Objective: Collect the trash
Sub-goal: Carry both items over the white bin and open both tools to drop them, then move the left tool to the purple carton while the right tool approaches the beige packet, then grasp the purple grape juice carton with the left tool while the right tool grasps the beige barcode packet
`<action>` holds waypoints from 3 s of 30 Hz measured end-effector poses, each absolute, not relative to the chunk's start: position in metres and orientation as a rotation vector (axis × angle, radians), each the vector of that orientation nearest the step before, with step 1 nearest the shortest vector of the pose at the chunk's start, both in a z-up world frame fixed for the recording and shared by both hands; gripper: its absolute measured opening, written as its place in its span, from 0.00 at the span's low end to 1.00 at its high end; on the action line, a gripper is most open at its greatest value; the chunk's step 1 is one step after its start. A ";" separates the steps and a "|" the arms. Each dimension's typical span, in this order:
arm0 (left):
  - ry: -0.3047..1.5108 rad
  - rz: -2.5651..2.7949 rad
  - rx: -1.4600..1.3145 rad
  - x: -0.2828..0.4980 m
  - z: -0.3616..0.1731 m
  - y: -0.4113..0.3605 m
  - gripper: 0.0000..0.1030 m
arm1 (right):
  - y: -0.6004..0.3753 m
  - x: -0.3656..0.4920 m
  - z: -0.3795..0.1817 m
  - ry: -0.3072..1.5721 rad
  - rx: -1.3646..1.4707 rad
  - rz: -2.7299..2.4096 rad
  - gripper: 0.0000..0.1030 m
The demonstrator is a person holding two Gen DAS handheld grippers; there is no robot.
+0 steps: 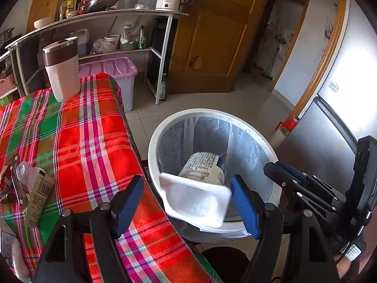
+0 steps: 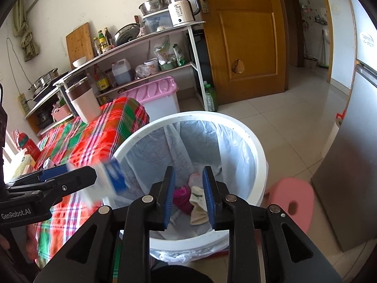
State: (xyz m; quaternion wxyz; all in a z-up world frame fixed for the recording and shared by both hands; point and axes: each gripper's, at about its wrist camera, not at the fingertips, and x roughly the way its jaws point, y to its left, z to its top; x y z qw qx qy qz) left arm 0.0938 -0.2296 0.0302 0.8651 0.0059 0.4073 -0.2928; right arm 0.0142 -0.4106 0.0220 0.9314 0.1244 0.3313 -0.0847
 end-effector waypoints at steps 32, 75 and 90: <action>0.738 -0.469 -0.076 0.059 0.054 -0.115 0.75 | -0.309 0.006 0.061 0.599 0.167 -0.016 0.26; 0.866 -0.212 -0.203 0.082 -0.017 0.072 0.78 | -0.145 0.131 -0.007 0.891 0.115 0.248 0.53; 0.903 -0.252 -0.133 0.093 -0.026 0.052 0.79 | -0.169 0.135 -0.014 0.905 0.160 0.170 0.48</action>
